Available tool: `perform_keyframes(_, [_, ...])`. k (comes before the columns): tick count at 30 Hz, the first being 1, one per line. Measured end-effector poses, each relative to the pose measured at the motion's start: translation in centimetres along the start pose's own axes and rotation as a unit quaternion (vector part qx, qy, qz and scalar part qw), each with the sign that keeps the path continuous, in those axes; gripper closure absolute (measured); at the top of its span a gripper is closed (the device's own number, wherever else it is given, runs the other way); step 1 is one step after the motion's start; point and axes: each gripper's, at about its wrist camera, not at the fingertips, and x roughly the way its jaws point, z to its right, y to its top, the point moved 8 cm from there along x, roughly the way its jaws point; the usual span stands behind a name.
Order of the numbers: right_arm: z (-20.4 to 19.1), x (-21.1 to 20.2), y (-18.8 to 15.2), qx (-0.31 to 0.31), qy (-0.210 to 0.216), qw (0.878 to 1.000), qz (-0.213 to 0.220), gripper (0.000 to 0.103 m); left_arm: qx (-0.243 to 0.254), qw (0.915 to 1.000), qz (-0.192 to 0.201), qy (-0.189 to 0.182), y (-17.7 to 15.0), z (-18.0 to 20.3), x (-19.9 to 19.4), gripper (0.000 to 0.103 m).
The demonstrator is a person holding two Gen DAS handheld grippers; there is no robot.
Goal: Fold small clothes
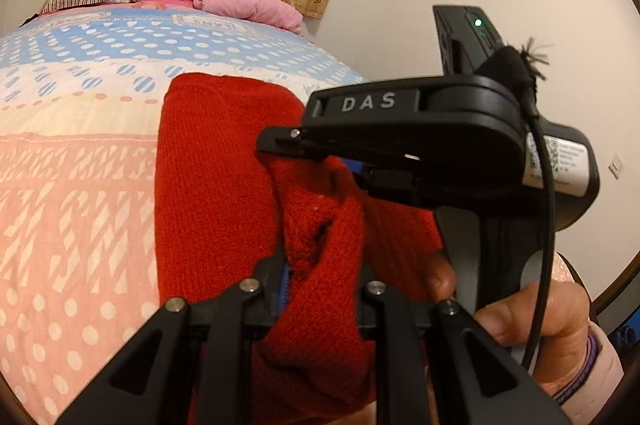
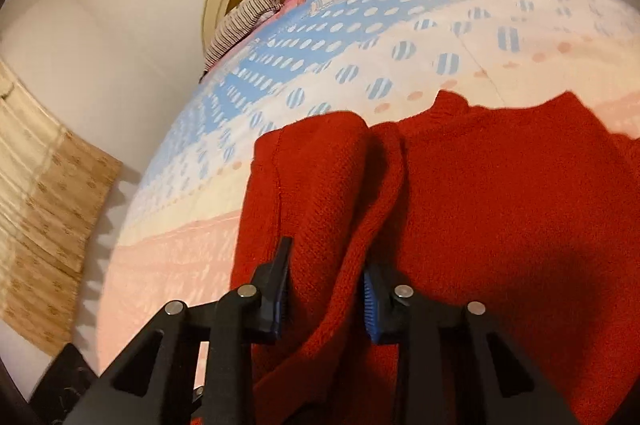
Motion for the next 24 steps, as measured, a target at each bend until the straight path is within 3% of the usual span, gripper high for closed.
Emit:
perform_keyframes(6, [-1.2,-2.5,0.9,-0.051,-0.014,0.998,0.029,0.080,0.019,0.9996,0.020,-0.004,1.5,1.8,-1.4,0.084])
perform_keyframes(12, [-0.2,-6.1,3.0,-0.079,-0.018,0.996,0.040,0.080,0.036,0.9992,0.009,-0.016,2.8,5.9,-0.2,0.084])
perform_keyframes(17, [3.5,-8.0,4.1,-0.092,-0.040,0.995,0.027,0.080,0.059,0.9981,-0.017,-0.009,2.6,9.4,2.9,0.084])
perform_keyframes(24, [10.6,-8.3,3.9,-0.063,-0.055,0.996,-0.015,0.081,0.079,0.9954,-0.053,0.005,1.3,12.2,6.6,0.084])
